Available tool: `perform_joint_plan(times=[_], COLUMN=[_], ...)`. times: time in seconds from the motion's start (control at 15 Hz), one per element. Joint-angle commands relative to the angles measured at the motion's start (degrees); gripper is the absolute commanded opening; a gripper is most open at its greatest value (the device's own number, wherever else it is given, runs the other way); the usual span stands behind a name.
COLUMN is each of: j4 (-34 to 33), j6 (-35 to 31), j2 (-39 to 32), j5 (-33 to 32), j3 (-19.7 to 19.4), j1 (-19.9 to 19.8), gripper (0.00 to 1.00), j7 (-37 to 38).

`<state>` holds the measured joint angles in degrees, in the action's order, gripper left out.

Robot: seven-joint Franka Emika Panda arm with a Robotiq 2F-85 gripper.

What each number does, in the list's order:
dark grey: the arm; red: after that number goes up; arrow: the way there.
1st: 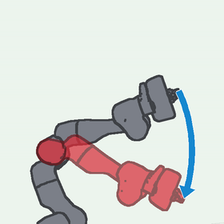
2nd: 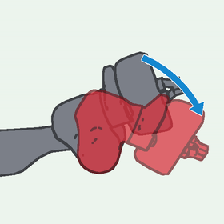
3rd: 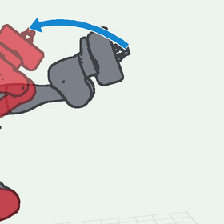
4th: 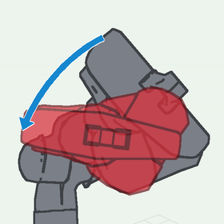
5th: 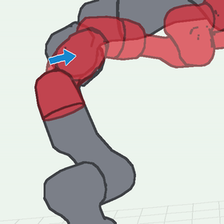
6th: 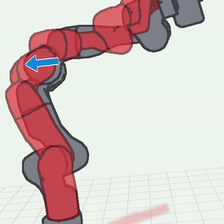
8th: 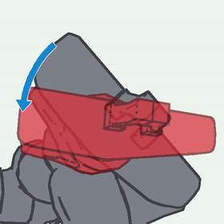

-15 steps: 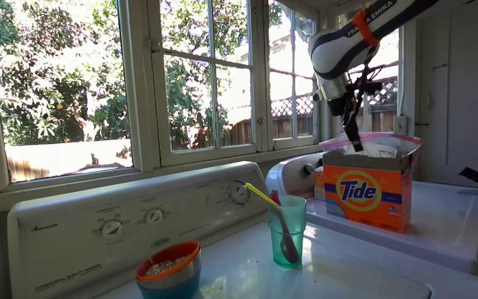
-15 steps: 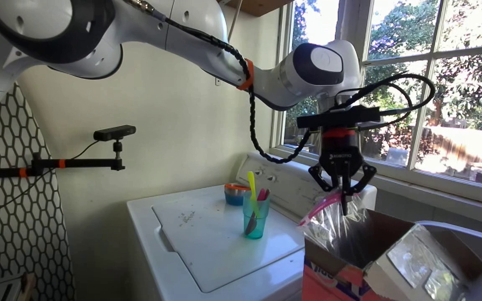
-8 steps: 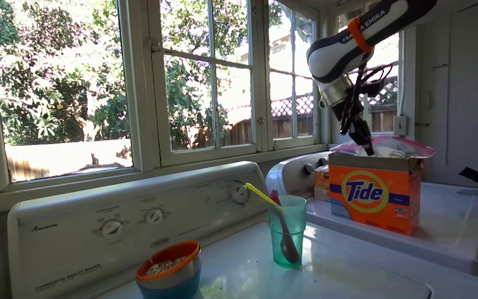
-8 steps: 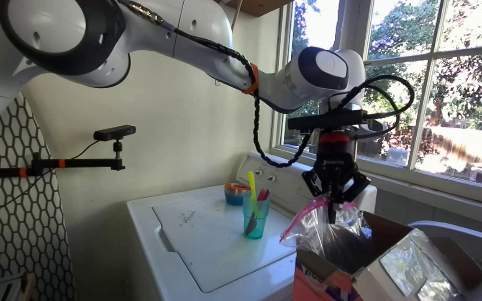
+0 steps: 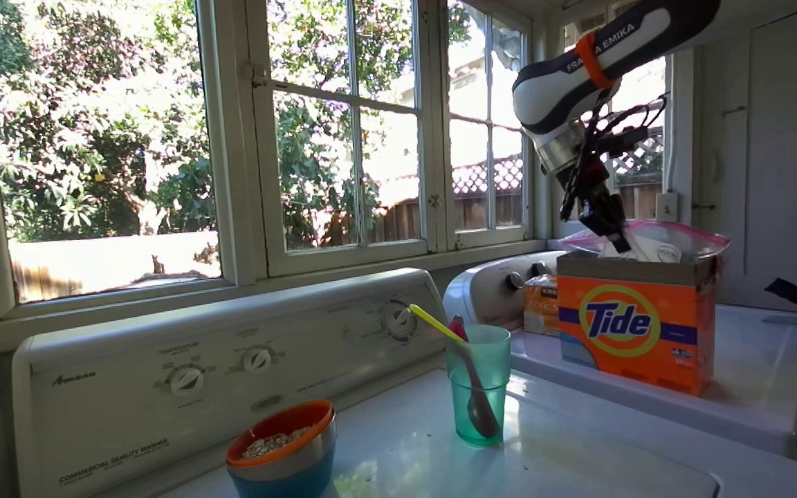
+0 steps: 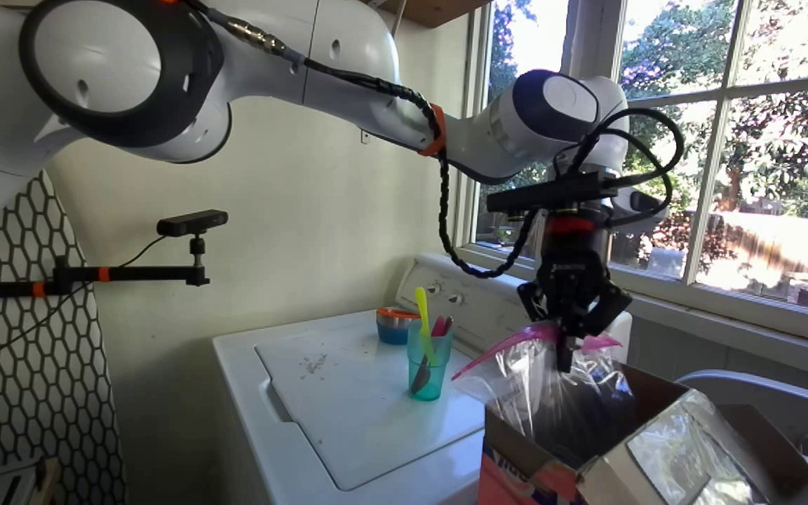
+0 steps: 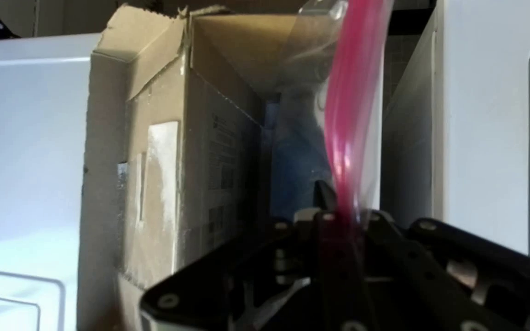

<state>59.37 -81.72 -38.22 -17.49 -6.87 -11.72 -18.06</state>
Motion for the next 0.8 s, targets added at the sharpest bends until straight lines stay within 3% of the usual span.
perform_joint_plan(times=[0.0, 0.33, 0.4, 0.6, 0.73], j4=[-0.9, 2.8, -0.4, -0.1, -0.9], j6=[-6.0, -18.7, -14.3, -17.0, -14.9], j2=[1.1, 3.1, 0.9, 1.0, 0.4], j5=[-6.2, -14.2, -11.6, -12.7, -9.7], j3=[-1.4, -0.9, -0.8, -0.8, 0.2], j1=[1.1, 1.7, 1.2, 1.4, 0.5], gripper=[0.01, 0.01, 0.02, 0.02, 0.01], j7=[-3.4, -9.1, -6.8, -8.3, -9.4])
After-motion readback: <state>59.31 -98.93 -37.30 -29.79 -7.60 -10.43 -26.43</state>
